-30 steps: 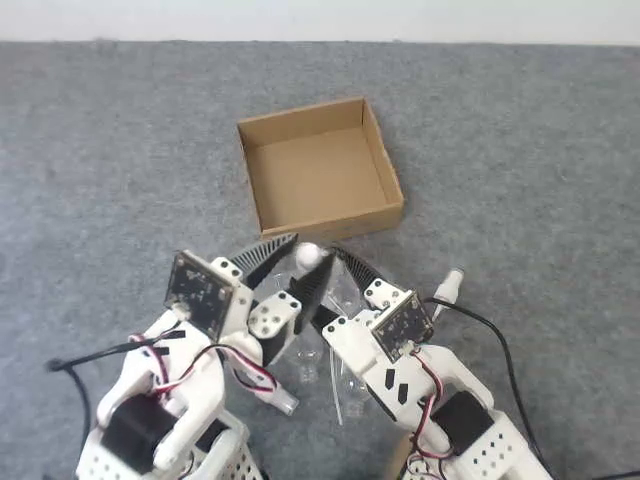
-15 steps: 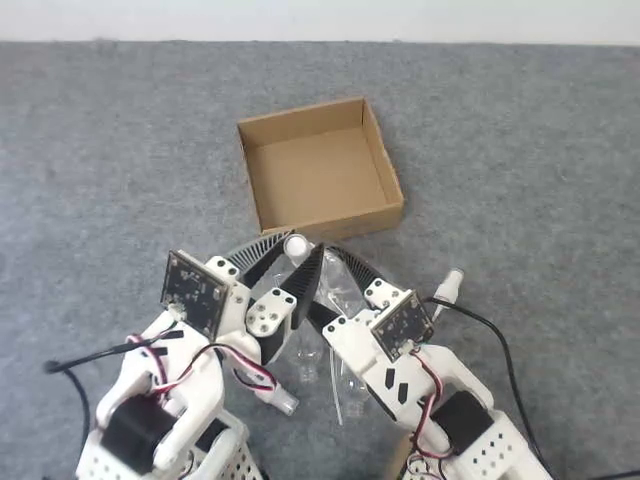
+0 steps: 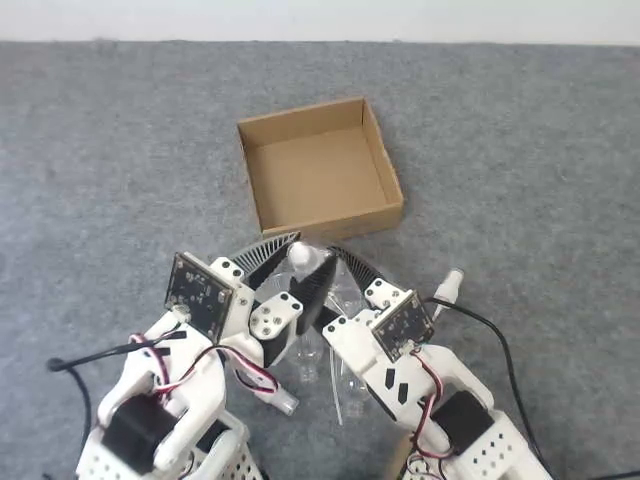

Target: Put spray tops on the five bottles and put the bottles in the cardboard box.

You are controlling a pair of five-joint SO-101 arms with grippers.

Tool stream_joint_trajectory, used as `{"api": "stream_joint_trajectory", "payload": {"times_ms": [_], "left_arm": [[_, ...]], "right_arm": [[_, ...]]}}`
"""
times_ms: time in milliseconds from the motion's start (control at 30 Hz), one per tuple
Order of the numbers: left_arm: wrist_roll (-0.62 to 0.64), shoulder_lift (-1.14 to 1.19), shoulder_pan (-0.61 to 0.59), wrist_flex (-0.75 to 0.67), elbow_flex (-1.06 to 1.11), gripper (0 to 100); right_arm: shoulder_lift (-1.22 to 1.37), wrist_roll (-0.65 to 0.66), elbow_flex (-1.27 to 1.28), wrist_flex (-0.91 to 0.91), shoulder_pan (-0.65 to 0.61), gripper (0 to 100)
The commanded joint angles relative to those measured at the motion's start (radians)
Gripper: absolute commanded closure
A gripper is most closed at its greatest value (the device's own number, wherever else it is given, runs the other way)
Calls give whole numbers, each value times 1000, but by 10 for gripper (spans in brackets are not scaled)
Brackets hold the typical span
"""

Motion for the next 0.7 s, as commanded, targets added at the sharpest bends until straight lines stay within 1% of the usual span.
{"api": "stream_joint_trajectory", "payload": {"times_ms": [0, 133, 200, 400, 667], "left_arm": [[5, -5, 5, -23, -8, 803], [2, -5, 5, -23, -21, 801], [-25, -5, 5, -18, -42, 801], [-51, -5, -5, 58, -163, 801], [-51, -6, -233, 49, -229, 802]], "right_arm": [[-7, -5, 8, -4, 16, 992], [-7, -5, 9, -2, 16, 992], [-7, -5, 9, -2, 18, 992], [-7, -5, 15, -1, 18, 992], [-7, -3, 18, 1, 35, 992]]}}
